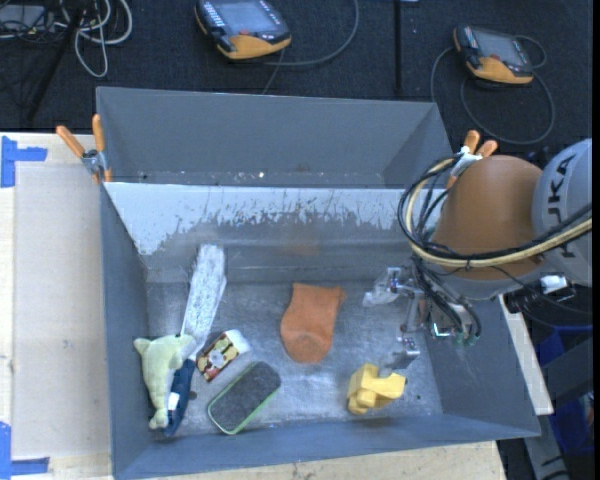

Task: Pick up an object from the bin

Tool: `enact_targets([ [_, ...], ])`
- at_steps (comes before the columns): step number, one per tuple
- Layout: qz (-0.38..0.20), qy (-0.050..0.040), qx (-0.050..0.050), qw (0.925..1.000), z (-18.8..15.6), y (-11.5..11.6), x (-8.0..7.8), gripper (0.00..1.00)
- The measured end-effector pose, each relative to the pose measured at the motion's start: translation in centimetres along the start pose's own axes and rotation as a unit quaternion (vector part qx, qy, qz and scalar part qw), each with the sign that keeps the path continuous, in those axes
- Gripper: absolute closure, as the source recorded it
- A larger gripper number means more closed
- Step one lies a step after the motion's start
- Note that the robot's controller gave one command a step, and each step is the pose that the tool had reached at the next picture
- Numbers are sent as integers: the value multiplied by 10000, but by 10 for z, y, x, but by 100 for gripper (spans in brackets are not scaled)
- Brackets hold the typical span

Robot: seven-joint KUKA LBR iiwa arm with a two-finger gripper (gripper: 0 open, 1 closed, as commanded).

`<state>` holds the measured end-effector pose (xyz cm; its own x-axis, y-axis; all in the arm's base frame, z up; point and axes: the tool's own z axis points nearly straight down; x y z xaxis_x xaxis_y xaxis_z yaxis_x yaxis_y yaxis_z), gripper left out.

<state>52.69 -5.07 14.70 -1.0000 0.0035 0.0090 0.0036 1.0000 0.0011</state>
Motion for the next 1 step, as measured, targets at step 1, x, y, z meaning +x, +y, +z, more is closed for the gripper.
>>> enact_targets([
  [1, -7, -40, 4, 10000, -4, 0, -2, 0],
])
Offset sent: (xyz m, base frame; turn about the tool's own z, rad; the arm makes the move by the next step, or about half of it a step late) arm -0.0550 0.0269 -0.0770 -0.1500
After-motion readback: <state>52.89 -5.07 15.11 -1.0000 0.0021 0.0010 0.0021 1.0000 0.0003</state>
